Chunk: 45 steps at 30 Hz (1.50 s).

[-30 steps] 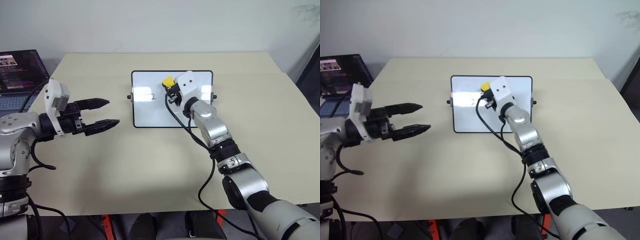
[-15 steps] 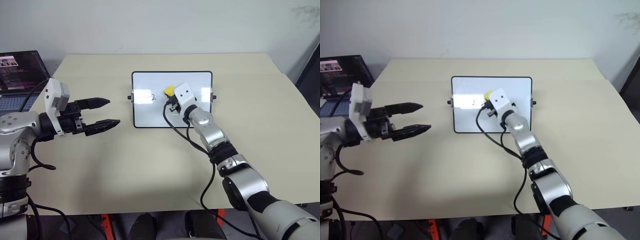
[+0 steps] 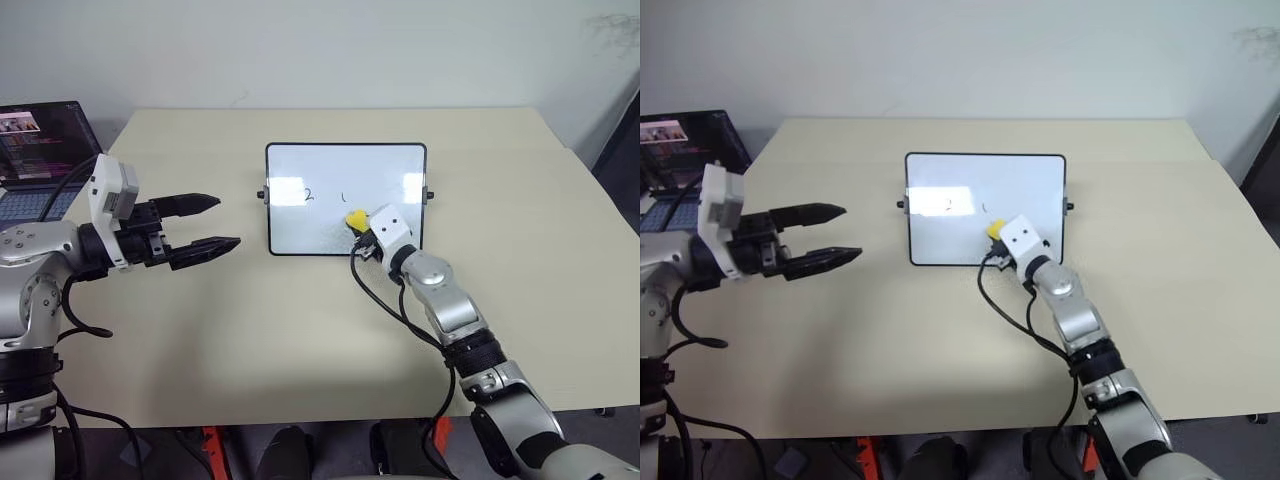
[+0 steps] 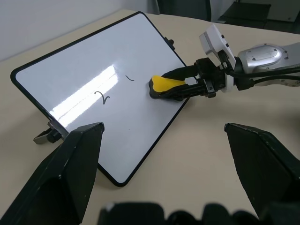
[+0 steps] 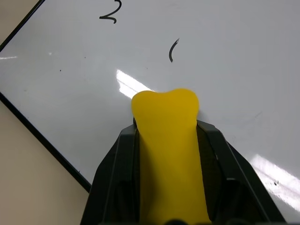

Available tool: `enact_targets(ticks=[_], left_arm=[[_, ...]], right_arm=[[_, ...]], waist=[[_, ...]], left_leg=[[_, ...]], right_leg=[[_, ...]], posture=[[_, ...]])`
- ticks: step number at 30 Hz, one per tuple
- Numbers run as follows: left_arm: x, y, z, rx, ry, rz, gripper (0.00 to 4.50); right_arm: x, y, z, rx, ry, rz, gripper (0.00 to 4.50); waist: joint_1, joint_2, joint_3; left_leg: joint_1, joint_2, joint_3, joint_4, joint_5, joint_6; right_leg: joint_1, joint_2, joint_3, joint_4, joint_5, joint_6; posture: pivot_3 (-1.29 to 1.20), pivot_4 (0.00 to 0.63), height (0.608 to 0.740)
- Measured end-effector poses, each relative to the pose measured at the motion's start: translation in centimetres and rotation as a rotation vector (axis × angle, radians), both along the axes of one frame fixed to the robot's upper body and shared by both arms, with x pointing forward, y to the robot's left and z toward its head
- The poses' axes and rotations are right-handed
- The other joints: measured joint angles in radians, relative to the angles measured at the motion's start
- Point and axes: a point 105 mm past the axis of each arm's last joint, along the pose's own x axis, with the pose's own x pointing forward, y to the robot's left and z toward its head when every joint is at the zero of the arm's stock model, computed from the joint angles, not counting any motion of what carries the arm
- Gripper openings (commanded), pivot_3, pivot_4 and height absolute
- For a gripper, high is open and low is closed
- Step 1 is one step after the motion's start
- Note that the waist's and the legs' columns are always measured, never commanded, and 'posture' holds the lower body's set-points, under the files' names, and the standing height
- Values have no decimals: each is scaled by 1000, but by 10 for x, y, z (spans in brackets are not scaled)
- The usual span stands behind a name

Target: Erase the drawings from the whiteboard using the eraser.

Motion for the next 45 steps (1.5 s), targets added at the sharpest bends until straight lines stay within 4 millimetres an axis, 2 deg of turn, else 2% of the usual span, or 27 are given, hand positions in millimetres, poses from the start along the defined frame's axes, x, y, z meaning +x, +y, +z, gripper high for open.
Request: enact_targets(ticks=[5, 7, 12, 15, 21, 26, 28, 40, 45], left_arm=[[1, -1, 4, 1, -12, -4, 4500], [1, -1, 3, 0, -10, -3, 4500], [3, 0, 3, -2, -9, -4, 4500], [3, 1, 3, -3, -9, -6, 4500], [3, 1, 3, -3, -7, -9, 4500], [1, 2, -2, -1, 5, -6, 4500], [1, 3, -3, -1, 10, -2, 4500], [-4, 5, -3, 4, 1, 15, 4500], [-2, 3, 2, 4, -17, 10, 4500]], right_arm=[[-1, -2, 17, 124, -1, -13, 1271], [-1, 3, 31, 179, -27, -1, 1271], [5, 22, 81, 261, -156, 26, 1271], [12, 31, 92, 270, -187, 33, 1271], [32, 43, 71, 194, -151, 10, 1271], [41, 48, 50, 95, -116, 5, 1271], [41, 49, 49, 82, -126, 7, 1271], [13, 32, 12, 33, -57, 34, 1271], [5, 22, 5, 9, -30, 29, 1271]], waist=[[0, 0, 1], [-3, 0, 1], [-7, 1, 2], [-6, 1, 2], [-6, 1, 2], [-8, 1, 2], [-8, 1, 2], [-2, 0, 2], [-1, 0, 1]], left_leg=[[-2, 0, 0, 0, 0, 0], [-2, 0, 0, -1, 0, 0], [-3, 1, 0, -1, 0, 0], [-3, 0, 0, -1, 0, 0], [-3, 0, 0, -1, 0, 0], [-4, 0, 0, -1, 0, 0], [-4, 0, 0, -1, 0, 0], [-3, 0, 0, 0, 0, 0], [-3, 0, 0, 0, 0, 0]], right_leg=[[-2, 0, 0, -1, 0, 0], [-3, 0, 0, -1, 0, 0], [-3, 0, 0, -1, 0, 0], [-3, 0, 0, -1, 0, 0], [-4, 0, 0, -2, 0, 0], [-5, 0, 0, -2, 0, 0], [-5, 0, 0, -2, 0, 0], [-3, 0, 0, -1, 0, 0], [-3, 0, 0, -1, 0, 0]], posture=[[0, 150, 740], [0, 150, 740], [0, 150, 740], [0, 150, 740], [0, 150, 740], [0, 150, 740], [0, 150, 740], [0, 150, 740], [0, 150, 740]])
